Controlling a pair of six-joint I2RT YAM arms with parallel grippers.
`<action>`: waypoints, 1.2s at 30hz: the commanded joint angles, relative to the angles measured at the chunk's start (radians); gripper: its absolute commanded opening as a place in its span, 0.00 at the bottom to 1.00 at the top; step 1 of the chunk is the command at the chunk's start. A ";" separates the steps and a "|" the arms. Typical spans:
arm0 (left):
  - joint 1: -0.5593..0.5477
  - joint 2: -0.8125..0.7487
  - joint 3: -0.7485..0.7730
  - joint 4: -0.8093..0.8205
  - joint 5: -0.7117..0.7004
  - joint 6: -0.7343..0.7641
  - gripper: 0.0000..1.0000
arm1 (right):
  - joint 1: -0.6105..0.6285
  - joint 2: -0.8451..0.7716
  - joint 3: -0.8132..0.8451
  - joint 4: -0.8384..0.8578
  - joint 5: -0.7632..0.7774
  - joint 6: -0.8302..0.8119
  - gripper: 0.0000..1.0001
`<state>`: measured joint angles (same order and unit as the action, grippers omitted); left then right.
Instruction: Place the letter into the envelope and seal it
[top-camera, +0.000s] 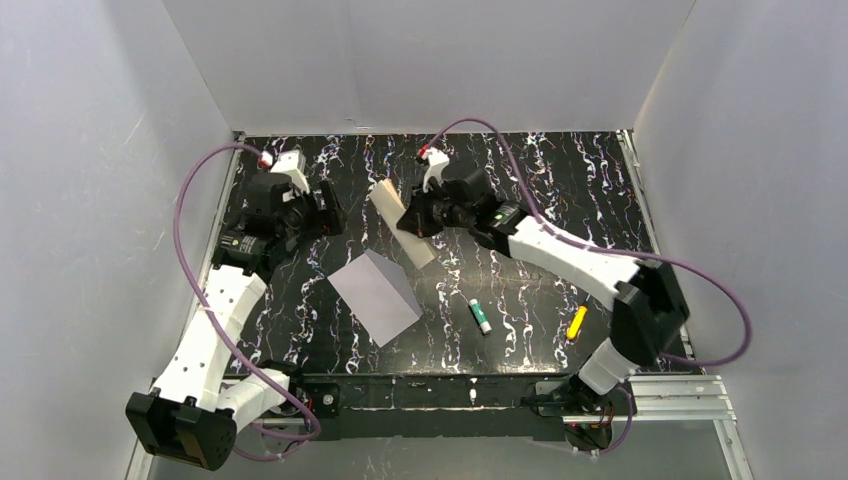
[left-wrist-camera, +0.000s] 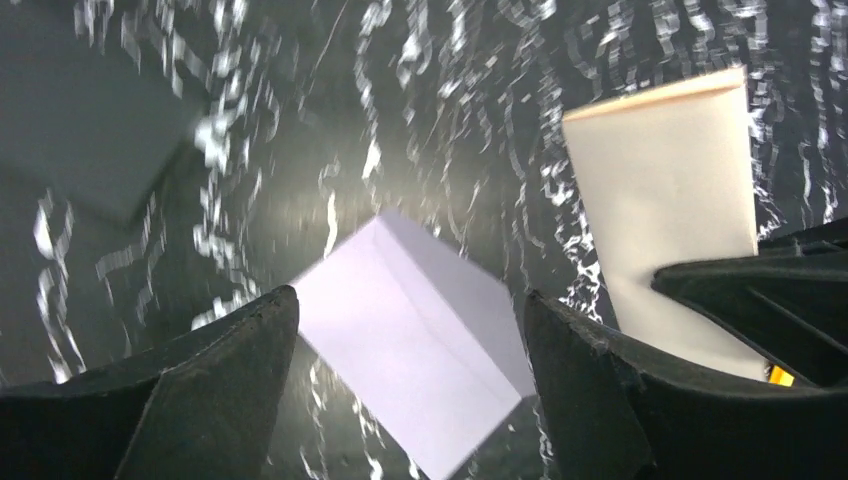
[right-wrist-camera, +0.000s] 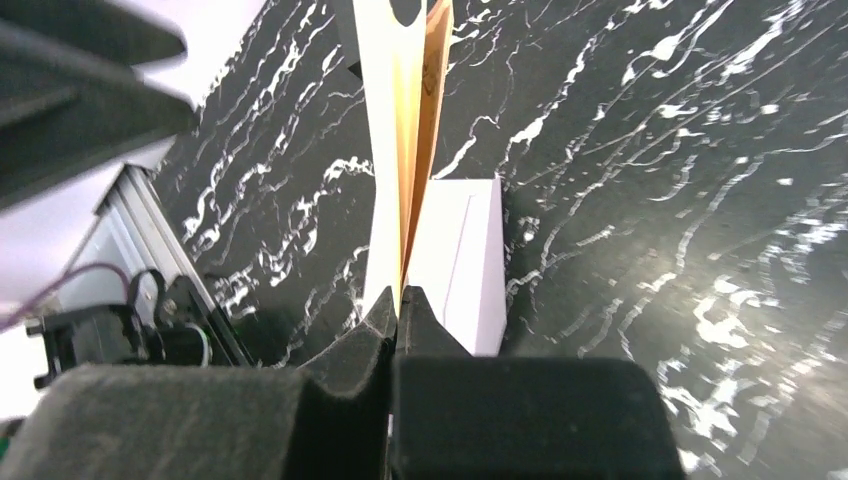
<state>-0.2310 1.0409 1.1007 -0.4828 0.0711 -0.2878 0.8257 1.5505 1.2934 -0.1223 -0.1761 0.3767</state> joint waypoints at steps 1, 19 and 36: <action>0.004 -0.036 -0.140 -0.185 -0.154 -0.364 0.79 | 0.012 0.111 -0.029 0.256 -0.037 0.207 0.01; -0.061 0.222 -0.490 0.057 0.019 -0.728 0.61 | 0.018 0.245 -0.183 0.334 -0.079 0.206 0.01; -0.073 0.547 -0.283 0.234 0.099 -0.439 0.47 | 0.018 0.166 -0.441 0.558 0.164 0.269 0.01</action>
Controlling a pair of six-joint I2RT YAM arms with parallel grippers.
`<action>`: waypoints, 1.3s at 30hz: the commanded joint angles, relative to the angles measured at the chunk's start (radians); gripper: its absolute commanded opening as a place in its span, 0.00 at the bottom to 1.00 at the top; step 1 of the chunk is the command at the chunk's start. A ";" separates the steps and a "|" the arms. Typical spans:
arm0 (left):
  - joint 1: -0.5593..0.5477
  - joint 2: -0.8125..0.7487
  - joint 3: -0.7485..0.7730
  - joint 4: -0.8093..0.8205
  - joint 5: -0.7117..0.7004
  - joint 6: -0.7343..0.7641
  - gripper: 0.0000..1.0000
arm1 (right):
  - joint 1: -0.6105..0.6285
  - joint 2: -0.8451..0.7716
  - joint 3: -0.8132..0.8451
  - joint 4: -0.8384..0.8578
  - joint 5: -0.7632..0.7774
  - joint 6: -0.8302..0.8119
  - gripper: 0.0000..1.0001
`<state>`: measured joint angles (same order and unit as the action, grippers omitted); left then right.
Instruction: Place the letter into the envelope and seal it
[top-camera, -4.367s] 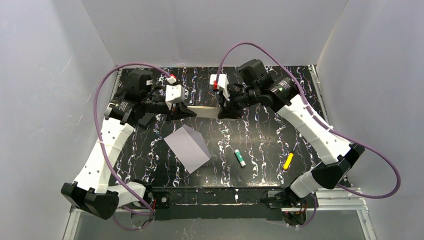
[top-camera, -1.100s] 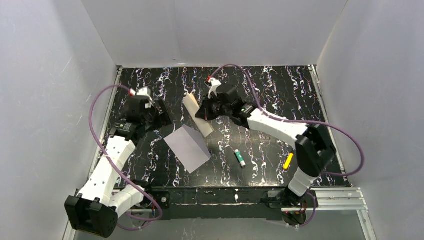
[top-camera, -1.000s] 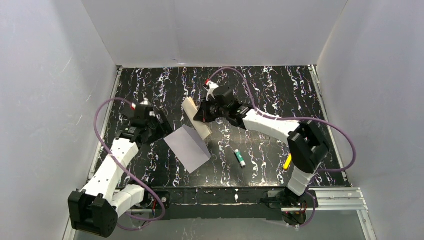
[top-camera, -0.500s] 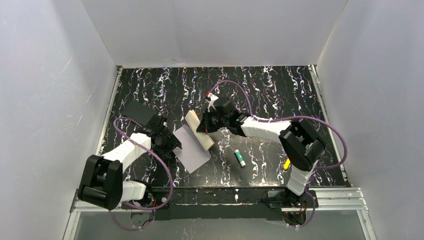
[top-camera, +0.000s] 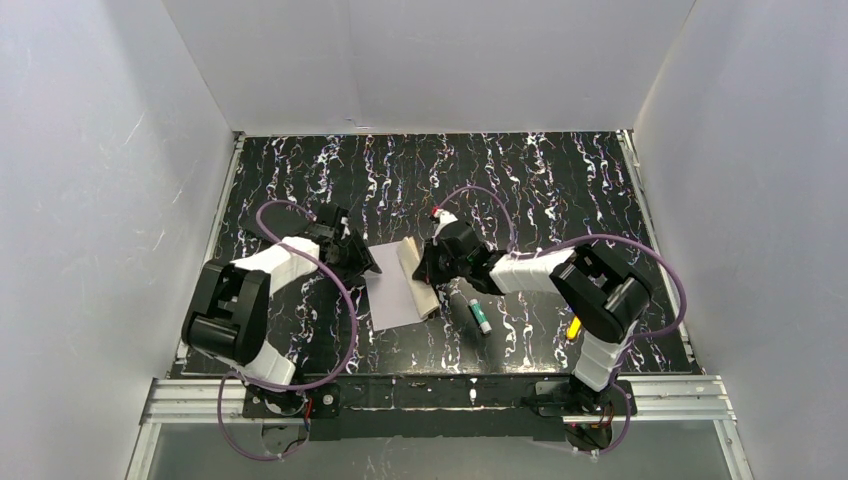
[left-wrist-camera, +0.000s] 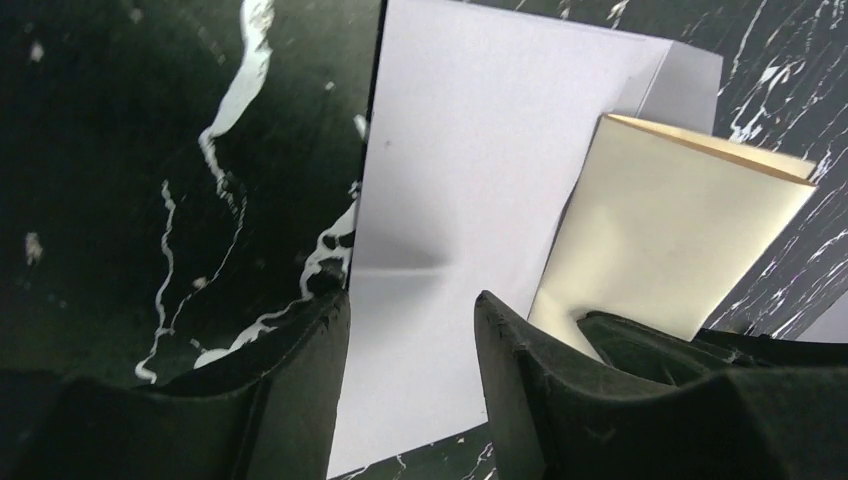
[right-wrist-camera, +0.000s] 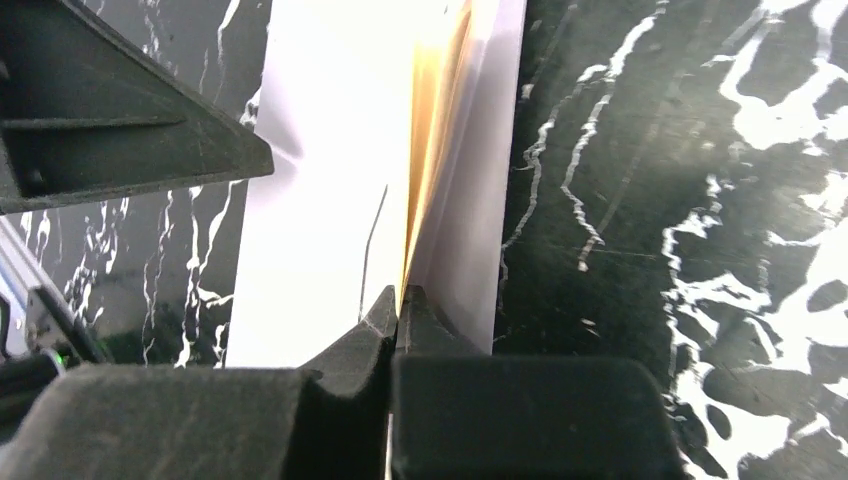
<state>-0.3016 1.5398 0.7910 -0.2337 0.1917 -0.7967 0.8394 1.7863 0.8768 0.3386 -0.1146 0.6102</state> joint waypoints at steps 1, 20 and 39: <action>-0.003 0.046 0.029 -0.018 -0.027 0.070 0.47 | 0.003 -0.081 -0.031 0.087 0.149 0.046 0.01; -0.003 -0.117 0.034 -0.035 0.116 0.185 0.42 | 0.003 -0.047 -0.158 0.340 0.201 0.133 0.01; -0.059 0.025 -0.025 -0.120 -0.055 0.110 0.29 | 0.003 0.020 -0.272 0.592 0.202 -0.081 0.01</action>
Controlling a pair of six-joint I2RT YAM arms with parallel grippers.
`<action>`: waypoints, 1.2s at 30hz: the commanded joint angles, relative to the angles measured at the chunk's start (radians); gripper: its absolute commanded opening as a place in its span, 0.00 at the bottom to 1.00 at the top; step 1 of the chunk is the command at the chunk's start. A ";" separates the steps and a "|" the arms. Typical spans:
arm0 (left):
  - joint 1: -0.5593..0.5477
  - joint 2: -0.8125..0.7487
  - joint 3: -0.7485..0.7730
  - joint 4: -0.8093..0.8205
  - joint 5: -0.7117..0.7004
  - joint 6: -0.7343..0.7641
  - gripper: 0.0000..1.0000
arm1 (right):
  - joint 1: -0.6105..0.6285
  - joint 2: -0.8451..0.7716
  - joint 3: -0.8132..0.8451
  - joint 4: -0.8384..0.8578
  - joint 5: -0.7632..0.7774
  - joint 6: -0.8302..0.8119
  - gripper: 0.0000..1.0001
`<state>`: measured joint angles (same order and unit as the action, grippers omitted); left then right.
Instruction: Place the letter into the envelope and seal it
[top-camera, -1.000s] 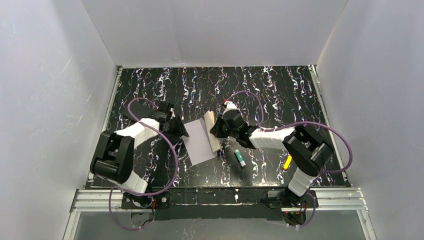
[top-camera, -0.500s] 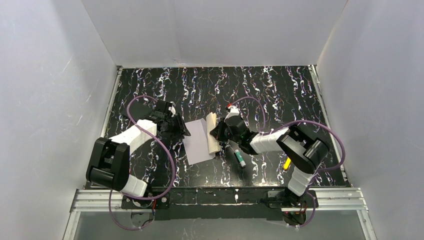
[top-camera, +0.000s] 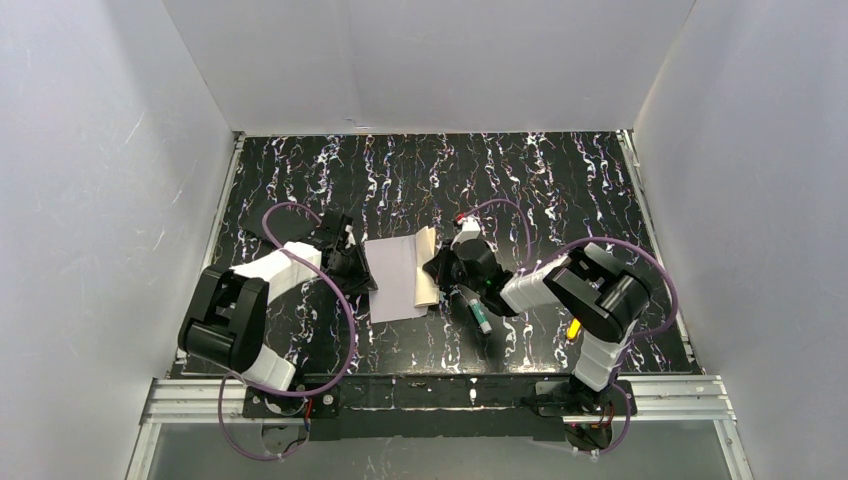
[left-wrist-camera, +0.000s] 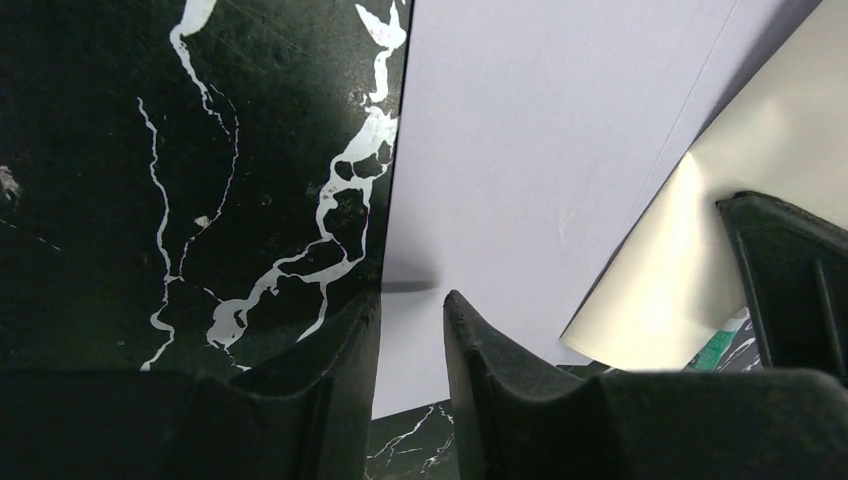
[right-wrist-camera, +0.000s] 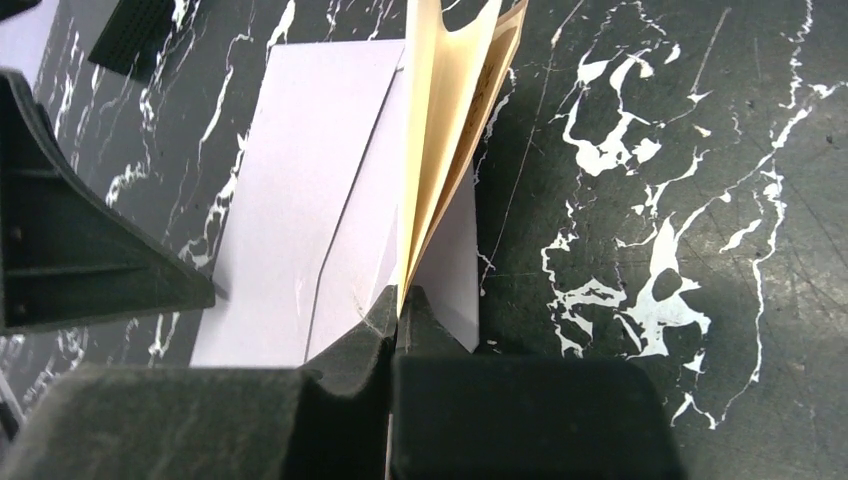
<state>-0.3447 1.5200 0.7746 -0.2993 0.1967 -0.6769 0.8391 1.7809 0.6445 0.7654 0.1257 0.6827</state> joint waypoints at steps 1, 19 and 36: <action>-0.018 0.053 -0.006 -0.055 -0.060 -0.008 0.29 | 0.004 0.026 -0.048 0.189 -0.062 -0.198 0.01; -0.023 -0.075 0.155 -0.174 -0.118 0.044 0.30 | 0.005 -0.120 0.089 -0.168 0.045 -0.218 0.01; -0.022 0.025 0.064 0.052 0.046 -0.027 0.27 | 0.001 -0.119 0.227 -0.150 -0.073 -0.113 0.01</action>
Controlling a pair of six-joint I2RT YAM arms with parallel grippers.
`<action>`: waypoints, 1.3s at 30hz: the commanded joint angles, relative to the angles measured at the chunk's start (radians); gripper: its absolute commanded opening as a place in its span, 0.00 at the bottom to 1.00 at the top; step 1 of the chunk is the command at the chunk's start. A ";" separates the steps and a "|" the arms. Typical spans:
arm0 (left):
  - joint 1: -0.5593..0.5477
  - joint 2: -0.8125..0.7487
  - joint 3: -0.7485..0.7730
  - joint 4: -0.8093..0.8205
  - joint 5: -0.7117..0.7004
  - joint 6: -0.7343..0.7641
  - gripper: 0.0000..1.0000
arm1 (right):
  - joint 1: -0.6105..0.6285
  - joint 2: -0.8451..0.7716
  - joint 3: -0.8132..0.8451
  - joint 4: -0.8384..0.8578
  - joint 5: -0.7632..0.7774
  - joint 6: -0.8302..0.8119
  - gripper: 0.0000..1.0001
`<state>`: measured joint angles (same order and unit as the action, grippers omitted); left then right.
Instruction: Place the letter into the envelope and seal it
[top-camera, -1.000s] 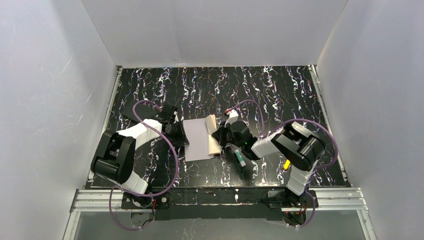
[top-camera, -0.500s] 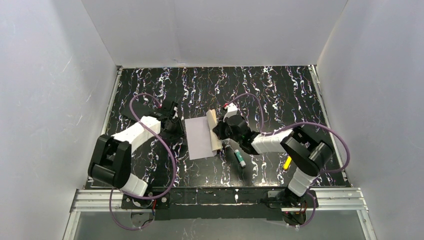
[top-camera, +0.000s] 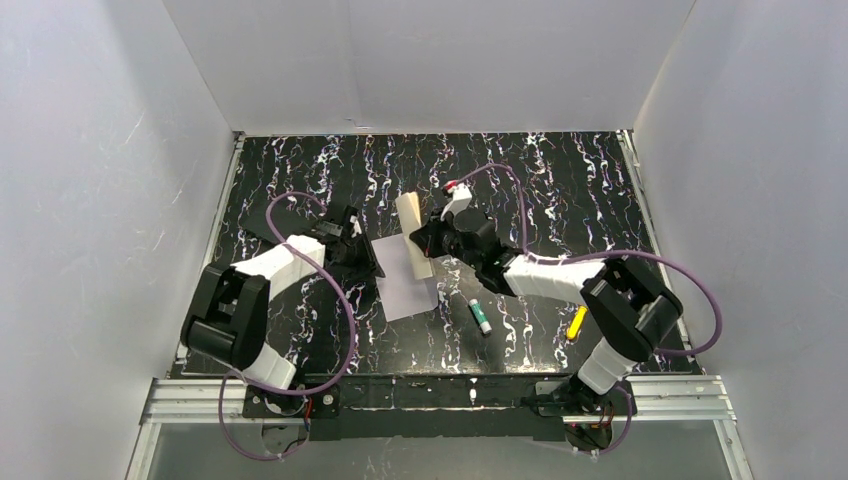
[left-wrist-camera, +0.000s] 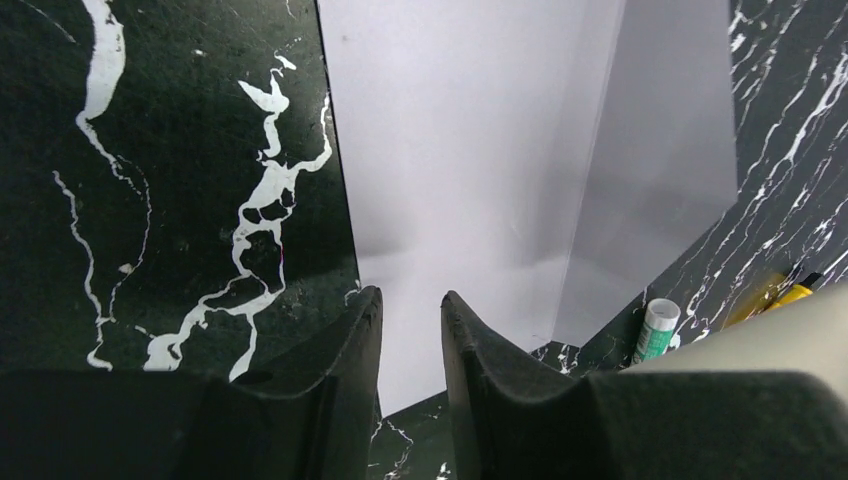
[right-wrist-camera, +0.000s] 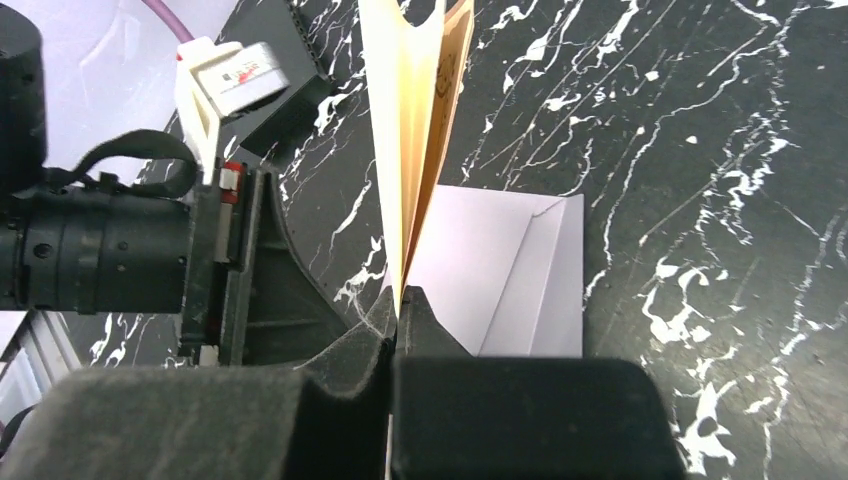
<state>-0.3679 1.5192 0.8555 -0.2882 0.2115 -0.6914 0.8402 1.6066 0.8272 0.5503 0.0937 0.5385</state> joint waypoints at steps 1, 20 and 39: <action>0.001 0.034 -0.021 0.054 0.038 -0.016 0.27 | -0.003 0.074 0.042 0.088 -0.050 0.039 0.01; 0.000 0.168 -0.033 -0.021 -0.056 -0.026 0.20 | -0.170 0.332 -0.054 0.485 -0.292 0.150 0.01; -0.005 0.190 -0.025 -0.048 -0.089 -0.024 0.17 | -0.171 0.399 -0.107 0.576 -0.269 0.114 0.01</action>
<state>-0.3668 1.6474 0.8726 -0.2501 0.2268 -0.7380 0.6659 2.0171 0.7410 1.0634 -0.1936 0.6769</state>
